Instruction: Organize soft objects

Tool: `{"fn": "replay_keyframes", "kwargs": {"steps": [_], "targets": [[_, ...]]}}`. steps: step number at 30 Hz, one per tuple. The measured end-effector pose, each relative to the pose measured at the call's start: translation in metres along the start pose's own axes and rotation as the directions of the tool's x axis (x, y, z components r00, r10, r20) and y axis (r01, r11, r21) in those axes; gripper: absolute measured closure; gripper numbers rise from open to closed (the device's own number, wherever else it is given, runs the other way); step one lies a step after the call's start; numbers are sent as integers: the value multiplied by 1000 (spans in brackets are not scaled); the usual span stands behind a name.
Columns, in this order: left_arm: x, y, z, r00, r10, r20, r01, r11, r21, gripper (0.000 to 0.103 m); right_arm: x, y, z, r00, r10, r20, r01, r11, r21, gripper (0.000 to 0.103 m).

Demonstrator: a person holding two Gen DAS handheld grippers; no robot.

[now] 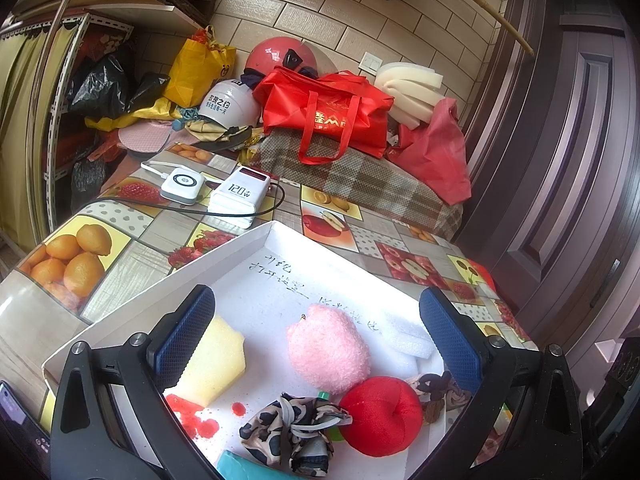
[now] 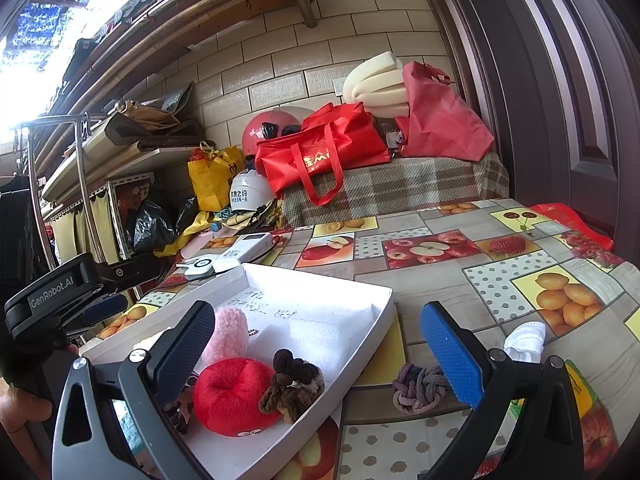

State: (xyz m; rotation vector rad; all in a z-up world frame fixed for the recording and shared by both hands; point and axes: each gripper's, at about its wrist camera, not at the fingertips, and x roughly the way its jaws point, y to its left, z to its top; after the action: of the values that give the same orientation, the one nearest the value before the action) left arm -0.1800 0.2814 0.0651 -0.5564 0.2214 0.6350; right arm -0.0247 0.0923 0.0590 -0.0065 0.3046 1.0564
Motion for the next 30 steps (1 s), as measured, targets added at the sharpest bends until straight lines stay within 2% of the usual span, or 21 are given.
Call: {"fn": "replay_keyframes", "kwargs": {"steps": [24, 30], "targets": [[0, 0, 1, 1000, 1, -1, -1, 1000, -2, 0, 1, 0, 1, 1000, 3, -3, -3, 1000, 1, 0], [0, -1, 1, 1000, 0, -1, 0, 1000, -2, 0, -3, -7, -12, 997, 25, -76, -23, 999, 26, 0]]}}
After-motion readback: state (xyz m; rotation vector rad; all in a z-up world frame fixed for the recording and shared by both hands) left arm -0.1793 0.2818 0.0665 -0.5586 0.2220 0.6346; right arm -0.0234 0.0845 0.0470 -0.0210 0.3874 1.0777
